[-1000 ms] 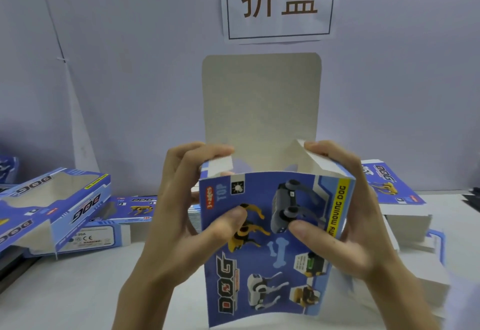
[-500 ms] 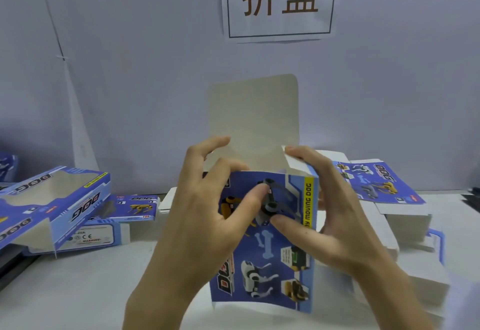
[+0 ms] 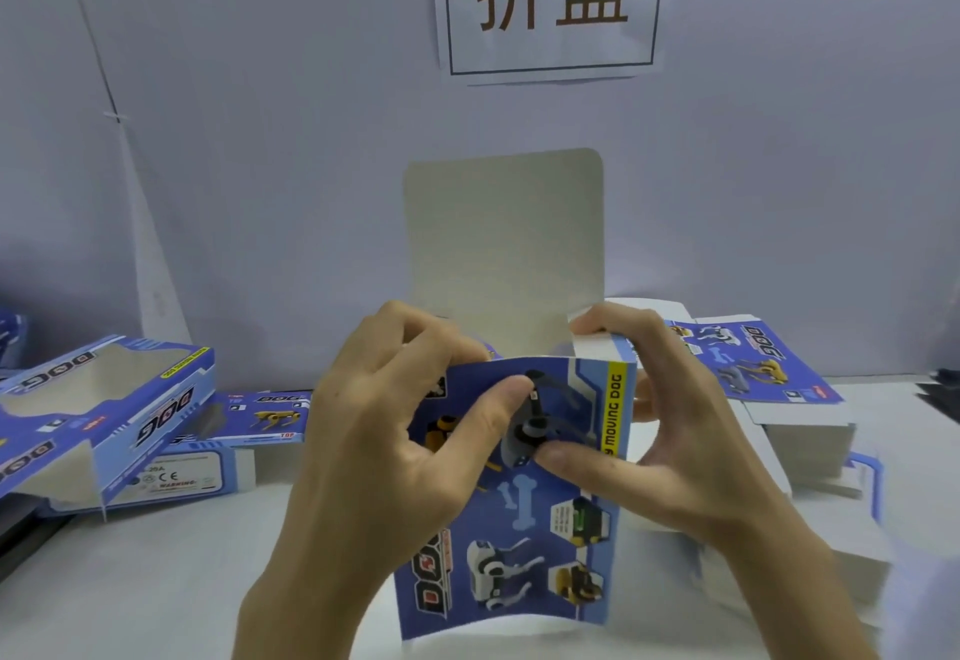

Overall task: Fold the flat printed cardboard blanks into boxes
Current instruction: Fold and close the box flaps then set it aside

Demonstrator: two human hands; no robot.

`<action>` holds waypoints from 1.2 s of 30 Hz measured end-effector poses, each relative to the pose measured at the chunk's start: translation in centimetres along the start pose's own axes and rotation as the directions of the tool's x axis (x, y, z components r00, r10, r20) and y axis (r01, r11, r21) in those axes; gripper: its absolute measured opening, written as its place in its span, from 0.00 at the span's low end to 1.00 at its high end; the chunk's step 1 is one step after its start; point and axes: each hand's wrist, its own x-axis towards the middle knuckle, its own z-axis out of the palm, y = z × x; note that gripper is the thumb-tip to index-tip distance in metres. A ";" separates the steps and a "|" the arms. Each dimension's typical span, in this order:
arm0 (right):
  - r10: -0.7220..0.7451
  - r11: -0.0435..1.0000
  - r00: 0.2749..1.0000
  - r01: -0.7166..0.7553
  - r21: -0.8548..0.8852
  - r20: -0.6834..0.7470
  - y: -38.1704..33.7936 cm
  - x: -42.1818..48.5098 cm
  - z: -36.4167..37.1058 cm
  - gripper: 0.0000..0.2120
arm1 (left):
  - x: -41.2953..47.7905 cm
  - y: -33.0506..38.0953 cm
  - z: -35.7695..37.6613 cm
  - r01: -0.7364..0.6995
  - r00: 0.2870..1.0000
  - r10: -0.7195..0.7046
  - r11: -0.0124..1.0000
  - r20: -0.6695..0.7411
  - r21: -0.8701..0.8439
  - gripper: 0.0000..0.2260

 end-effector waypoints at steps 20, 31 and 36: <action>-0.023 0.999 0.989 0.016 -0.051 -0.144 0.4 0.0 2.0 0.34 | -0.4 -0.1 1.4 0.196 0.981 -0.196 0.981 -0.009 0.007 0.20; 0.203 0.926 0.948 -0.267 0.266 0.247 0.7 -0.5 -1.0 0.36 | -1.2 -0.3 3.0 0.362 0.919 -0.363 0.932 0.156 0.031 0.43; 0.242 0.888 0.967 -0.253 0.384 0.077 0.5 -0.1 -1.5 0.30 | -1.1 -0.1 2.8 0.301 0.937 -0.298 0.954 0.185 0.014 0.35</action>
